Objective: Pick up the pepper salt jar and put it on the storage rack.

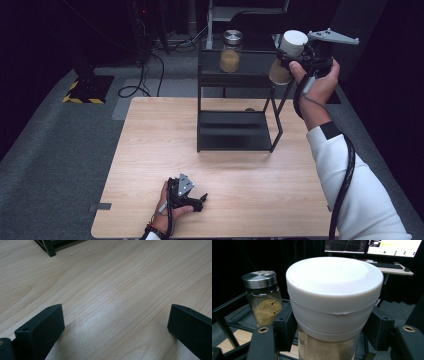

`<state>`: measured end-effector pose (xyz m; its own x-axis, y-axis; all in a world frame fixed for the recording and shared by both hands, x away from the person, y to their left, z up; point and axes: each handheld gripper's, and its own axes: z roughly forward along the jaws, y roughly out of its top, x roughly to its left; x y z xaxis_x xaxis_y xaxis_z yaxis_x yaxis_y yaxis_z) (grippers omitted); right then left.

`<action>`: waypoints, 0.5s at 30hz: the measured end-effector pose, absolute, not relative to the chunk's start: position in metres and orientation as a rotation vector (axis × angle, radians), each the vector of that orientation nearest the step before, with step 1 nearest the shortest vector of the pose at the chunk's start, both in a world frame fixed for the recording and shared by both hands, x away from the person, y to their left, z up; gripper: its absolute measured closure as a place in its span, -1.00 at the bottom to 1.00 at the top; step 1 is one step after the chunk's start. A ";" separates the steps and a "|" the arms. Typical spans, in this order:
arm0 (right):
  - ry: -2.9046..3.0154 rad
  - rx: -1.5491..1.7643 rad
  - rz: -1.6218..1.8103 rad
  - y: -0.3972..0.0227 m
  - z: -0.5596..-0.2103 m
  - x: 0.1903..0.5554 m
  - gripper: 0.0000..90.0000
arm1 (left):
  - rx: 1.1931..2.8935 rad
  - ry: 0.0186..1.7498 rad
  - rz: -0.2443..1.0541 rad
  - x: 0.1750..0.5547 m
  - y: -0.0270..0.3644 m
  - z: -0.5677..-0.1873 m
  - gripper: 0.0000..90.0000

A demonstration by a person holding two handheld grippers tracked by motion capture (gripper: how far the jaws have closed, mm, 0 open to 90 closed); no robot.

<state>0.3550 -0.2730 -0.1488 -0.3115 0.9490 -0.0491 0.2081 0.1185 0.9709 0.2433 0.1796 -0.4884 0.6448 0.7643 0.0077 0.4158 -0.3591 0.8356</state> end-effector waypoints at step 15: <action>1.640 1.167 1.253 -0.257 -0.141 0.387 -0.23 | 1.995 0.920 0.505 0.243 0.180 -0.488 -0.98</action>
